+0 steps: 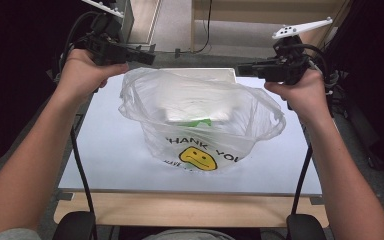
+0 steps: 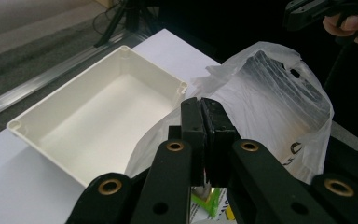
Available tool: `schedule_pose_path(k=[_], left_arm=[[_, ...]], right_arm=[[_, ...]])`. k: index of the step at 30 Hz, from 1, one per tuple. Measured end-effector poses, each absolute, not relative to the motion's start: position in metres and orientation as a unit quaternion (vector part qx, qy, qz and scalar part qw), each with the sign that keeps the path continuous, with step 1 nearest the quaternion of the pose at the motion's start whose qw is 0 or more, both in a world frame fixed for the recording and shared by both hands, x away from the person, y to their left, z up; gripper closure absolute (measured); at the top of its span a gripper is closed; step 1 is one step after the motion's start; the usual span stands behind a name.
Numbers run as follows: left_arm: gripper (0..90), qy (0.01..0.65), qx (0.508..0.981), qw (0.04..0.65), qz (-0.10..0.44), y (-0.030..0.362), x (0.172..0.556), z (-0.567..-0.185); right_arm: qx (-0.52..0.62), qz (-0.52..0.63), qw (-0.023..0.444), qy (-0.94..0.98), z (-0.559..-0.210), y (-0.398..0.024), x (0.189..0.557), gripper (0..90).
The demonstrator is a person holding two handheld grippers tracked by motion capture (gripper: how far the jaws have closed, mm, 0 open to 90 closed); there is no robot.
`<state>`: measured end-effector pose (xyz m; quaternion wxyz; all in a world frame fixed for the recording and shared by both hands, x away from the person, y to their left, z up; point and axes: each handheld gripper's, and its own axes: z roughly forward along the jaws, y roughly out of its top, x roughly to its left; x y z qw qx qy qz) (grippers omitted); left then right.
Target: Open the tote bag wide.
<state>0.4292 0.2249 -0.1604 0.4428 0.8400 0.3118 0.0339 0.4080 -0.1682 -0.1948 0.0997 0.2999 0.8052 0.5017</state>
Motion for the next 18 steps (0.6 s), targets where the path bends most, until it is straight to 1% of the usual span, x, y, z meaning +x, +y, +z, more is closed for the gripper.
schedule_pose_path(k=[6,9,14,17,18], left_arm=[[89.3,0.301,0.837,0.456,0.018,0.204,0.433,-0.161],[89.4,0.295,0.848,0.439,0.034,0.193,0.432,-0.166],[89.0,0.289,0.853,0.433,0.029,0.18,0.429,-0.166],[88.4,0.287,0.85,0.44,0.016,0.173,0.428,-0.161],[88.3,0.286,0.851,0.439,0.021,0.171,0.427,-0.161]], right_arm=[[0.284,0.501,0.11,0.81,-0.174,-0.145,0.405,85.9],[0.279,0.503,0.106,0.811,-0.169,-0.133,0.404,85.8],[0.271,0.496,0.09,0.82,-0.185,-0.118,0.405,85.8],[0.27,0.494,0.081,0.823,-0.197,-0.114,0.406,85.9],[0.27,0.494,0.077,0.823,-0.2,-0.113,0.408,85.9]])
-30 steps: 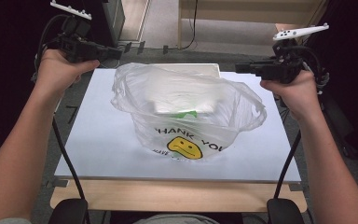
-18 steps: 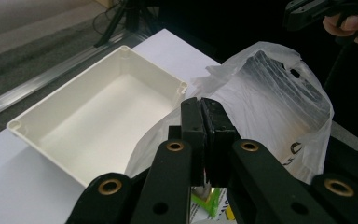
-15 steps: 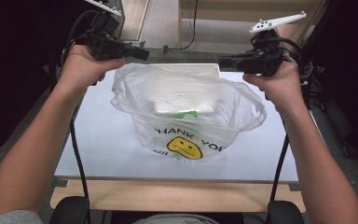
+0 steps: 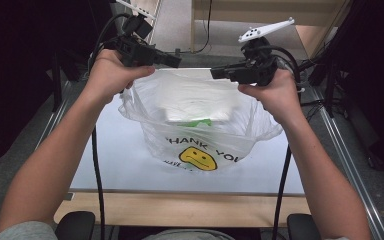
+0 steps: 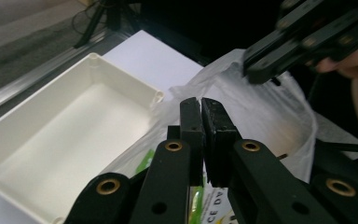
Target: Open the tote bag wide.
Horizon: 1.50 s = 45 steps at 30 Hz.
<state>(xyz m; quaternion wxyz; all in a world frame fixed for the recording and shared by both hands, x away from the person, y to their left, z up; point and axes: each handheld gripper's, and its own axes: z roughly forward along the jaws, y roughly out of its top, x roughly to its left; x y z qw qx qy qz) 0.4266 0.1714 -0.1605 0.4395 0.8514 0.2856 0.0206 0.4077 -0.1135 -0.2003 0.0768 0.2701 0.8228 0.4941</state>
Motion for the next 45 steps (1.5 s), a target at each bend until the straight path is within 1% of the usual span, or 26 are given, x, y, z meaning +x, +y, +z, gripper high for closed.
schedule_pose_path(k=[3,9,11,21,23,24,26,28,31,38,45], left_arm=[[87.7,0.288,0.855,0.431,0.022,0.167,0.425,-0.168],[86.5,0.306,0.862,0.403,0.013,0.161,0.432,-0.2],[85.9,0.31,0.867,0.389,0.012,0.158,0.435,-0.208],[85.8,0.32,0.868,0.378,0.016,0.16,0.444,-0.242],[85.7,0.326,0.867,0.378,0.01,0.162,0.445,-0.252],[85.5,0.329,0.865,0.379,0.01,0.163,0.445,-0.255],[85.0,0.331,0.867,0.372,0.005,0.164,0.447,-0.263],[85.0,0.336,0.868,0.365,0.001,0.166,0.449,-0.272],[85.0,0.343,0.867,0.362,-0.004,0.169,0.45,-0.282],[85.0,0.35,0.864,0.362,-0.013,0.171,0.449,-0.302],[84.8,0.36,0.86,0.36,-0.027,0.176,0.447,-0.324]], right_arm=[[0.269,0.493,0.077,0.824,-0.207,-0.113,0.409,85.9],[0.271,0.477,0.067,0.833,-0.223,-0.107,0.414,85.9],[0.271,0.466,0.071,0.84,-0.228,-0.103,0.416,86.0],[0.279,0.449,0.057,0.847,-0.255,-0.089,0.433,87.3],[0.284,0.455,0.053,0.842,-0.264,-0.09,0.435,87.3],[0.293,0.451,0.042,0.842,-0.271,-0.09,0.438,87.3],[0.296,0.443,0.041,0.845,-0.28,-0.089,0.44,87.6],[0.303,0.437,0.03,0.846,-0.29,-0.089,0.442,88.0],[0.309,0.431,0.026,0.847,-0.302,-0.089,0.444,88.0],[0.311,0.435,0.028,0.844,-0.314,-0.091,0.444,88.0],[0.321,0.433,0.017,0.842,-0.33,-0.094,0.442,88.1]])
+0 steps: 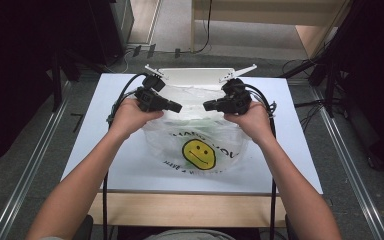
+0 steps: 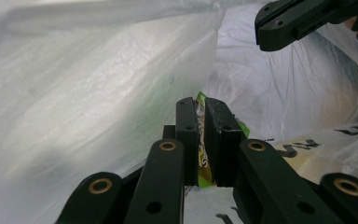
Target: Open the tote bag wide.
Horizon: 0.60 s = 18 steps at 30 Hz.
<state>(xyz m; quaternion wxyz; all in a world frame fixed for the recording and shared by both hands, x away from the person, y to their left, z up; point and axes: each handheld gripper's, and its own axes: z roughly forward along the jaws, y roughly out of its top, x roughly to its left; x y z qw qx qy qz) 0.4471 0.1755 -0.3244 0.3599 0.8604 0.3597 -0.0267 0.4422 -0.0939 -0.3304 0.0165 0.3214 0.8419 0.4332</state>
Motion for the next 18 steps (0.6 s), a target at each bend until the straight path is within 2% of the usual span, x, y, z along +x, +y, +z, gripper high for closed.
schedule_pose_path(k=[18], left_arm=[[84.1,0.382,0.854,0.35,-0.04,0.182,0.442,-0.373]], right_arm=[[0.352,0.412,0.009,0.84,-0.379,-0.102,0.441,88.1]])
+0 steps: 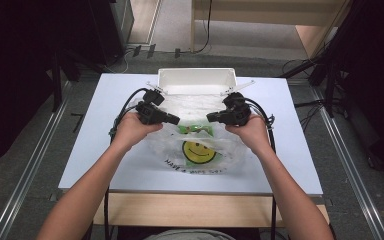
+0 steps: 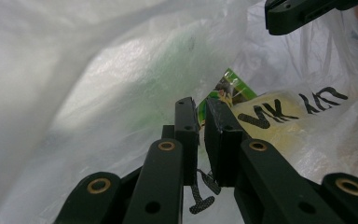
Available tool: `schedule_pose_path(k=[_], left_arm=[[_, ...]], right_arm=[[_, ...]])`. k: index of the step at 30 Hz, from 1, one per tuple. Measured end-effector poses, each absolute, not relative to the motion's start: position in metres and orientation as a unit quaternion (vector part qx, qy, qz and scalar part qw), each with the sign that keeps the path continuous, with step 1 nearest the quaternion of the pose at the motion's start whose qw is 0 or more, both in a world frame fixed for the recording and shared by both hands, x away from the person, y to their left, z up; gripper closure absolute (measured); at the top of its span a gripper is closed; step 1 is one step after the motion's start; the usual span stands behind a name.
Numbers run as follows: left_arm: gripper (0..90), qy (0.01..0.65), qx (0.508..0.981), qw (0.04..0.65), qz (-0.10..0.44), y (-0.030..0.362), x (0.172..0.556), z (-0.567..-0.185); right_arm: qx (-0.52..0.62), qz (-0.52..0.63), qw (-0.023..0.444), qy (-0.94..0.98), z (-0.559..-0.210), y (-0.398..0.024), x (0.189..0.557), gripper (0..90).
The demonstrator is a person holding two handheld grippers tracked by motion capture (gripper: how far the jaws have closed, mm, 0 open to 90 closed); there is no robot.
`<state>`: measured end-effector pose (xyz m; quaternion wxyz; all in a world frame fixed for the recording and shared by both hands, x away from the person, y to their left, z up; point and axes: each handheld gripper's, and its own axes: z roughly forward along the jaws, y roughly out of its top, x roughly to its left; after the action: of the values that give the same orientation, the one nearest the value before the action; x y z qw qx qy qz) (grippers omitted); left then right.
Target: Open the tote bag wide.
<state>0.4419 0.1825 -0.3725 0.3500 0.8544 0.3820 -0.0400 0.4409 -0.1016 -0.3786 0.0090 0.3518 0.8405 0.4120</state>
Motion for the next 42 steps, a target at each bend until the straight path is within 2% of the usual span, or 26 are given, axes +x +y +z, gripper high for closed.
schedule_pose_path(k=[23,36,42], left_arm=[[83.6,0.405,0.848,0.338,-0.048,0.19,0.437,-0.418],[83.6,0.426,0.841,0.329,-0.054,0.192,0.43,-0.451],[83.4,0.429,0.837,0.336,-0.057,0.193,0.425,-0.457]], right_arm=[[0.385,0.378,0.009,0.842,-0.426,-0.113,0.442,88.1],[0.414,0.329,0.005,0.849,-0.463,-0.122,0.433,88.1],[0.419,0.337,-0.002,0.843,-0.467,-0.126,0.425,88.9]])
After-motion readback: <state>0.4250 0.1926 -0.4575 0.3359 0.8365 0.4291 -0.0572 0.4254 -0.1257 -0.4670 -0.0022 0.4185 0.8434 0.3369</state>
